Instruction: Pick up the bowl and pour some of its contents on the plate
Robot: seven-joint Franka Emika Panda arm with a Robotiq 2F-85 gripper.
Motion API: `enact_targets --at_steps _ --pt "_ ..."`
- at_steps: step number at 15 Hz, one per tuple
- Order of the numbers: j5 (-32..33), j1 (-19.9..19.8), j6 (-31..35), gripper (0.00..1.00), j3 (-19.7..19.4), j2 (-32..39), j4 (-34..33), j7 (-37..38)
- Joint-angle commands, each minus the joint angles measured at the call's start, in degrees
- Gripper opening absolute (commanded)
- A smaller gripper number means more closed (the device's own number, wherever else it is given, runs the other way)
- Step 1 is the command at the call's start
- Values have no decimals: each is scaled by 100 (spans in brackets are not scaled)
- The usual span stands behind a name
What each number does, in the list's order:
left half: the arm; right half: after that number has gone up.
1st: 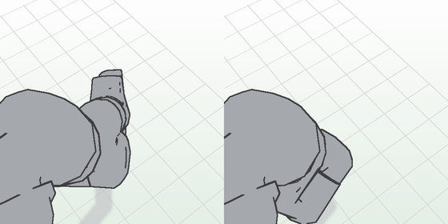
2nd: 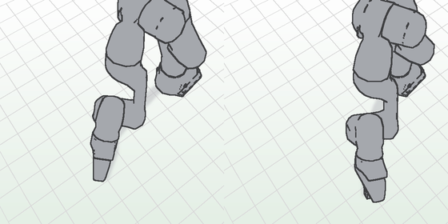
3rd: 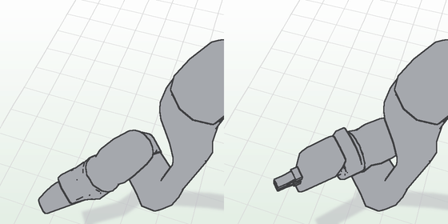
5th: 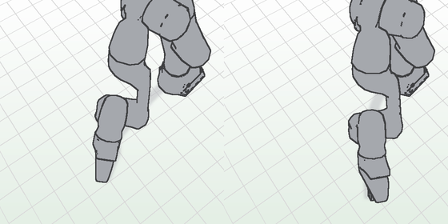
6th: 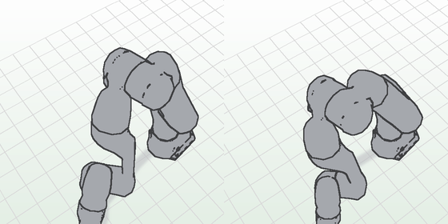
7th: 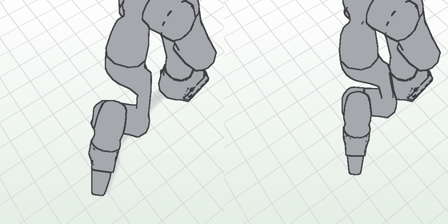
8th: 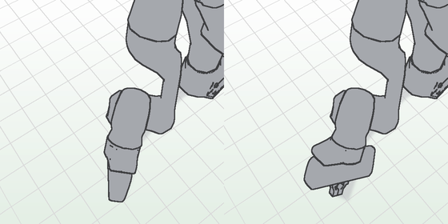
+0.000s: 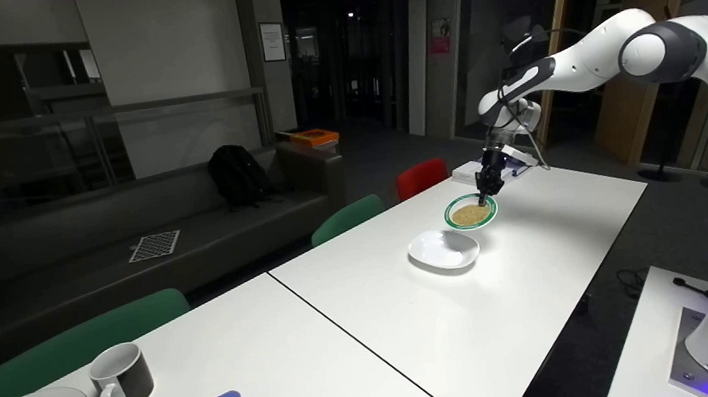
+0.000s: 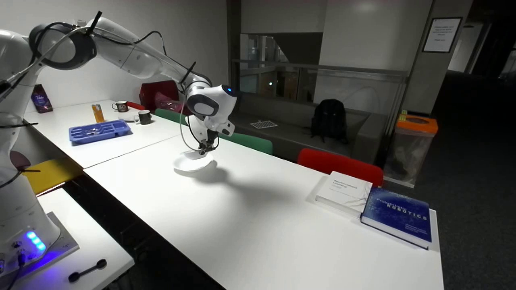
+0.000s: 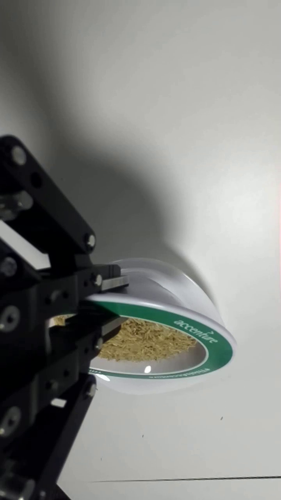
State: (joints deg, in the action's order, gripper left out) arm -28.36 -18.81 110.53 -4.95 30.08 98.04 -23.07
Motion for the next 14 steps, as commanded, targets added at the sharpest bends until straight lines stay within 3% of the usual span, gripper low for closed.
enact_targets --at_steps 1,14 --pt "226 72 161 4 -23 -365 303 317" --pt "1038 325 210 4 -84 -467 296 1148"
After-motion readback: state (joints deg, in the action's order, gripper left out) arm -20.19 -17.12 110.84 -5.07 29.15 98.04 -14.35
